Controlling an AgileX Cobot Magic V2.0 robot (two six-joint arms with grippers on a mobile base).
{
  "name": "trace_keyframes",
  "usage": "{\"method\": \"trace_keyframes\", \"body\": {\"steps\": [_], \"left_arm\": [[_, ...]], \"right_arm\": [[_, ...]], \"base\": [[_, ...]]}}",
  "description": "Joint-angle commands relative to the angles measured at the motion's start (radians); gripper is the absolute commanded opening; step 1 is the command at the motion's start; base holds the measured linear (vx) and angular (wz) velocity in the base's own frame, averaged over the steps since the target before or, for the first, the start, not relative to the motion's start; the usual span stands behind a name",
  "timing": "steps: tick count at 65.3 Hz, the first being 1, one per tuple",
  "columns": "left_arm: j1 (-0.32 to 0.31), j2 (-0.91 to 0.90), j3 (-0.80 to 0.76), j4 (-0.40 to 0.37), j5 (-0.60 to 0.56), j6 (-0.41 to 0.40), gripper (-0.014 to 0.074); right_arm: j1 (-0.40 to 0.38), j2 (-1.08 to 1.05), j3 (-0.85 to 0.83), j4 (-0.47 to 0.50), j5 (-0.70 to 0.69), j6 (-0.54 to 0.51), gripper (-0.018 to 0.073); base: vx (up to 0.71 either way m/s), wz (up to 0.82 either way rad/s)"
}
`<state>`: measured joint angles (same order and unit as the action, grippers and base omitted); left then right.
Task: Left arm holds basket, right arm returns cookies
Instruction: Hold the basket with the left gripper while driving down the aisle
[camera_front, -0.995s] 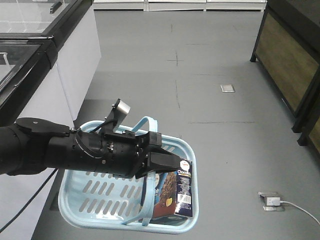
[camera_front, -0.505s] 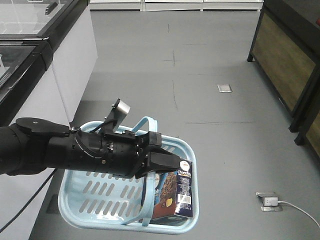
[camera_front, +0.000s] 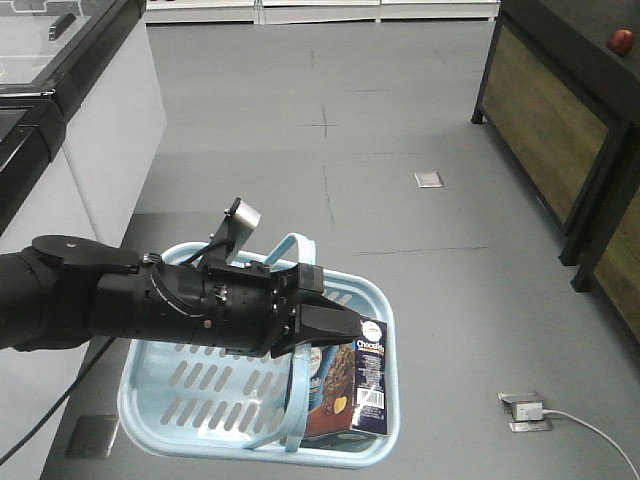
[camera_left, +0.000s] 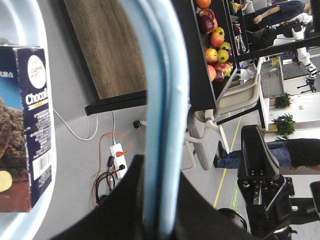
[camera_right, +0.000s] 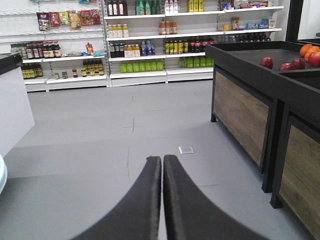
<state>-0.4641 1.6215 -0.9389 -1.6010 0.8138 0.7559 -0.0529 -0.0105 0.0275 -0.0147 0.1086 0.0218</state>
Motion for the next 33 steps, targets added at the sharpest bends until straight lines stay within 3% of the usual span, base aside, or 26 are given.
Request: {"method": "trace_keyframes", "body": {"steps": [1,33], "left_arm": [[-0.004,-0.054,-0.029,-0.062,0.050,0.016,-0.0008],[-0.004,-0.054,-0.029,-0.062,0.050,0.016,-0.0008]], "right_arm": [[-0.005,-0.012,0.003,-0.004,-0.067,-0.006,-0.0008],[-0.005,-0.012,0.003,-0.004,-0.067,-0.006,-0.0008]], "base": [[0.12,-0.01],[0.16,0.01]]}}
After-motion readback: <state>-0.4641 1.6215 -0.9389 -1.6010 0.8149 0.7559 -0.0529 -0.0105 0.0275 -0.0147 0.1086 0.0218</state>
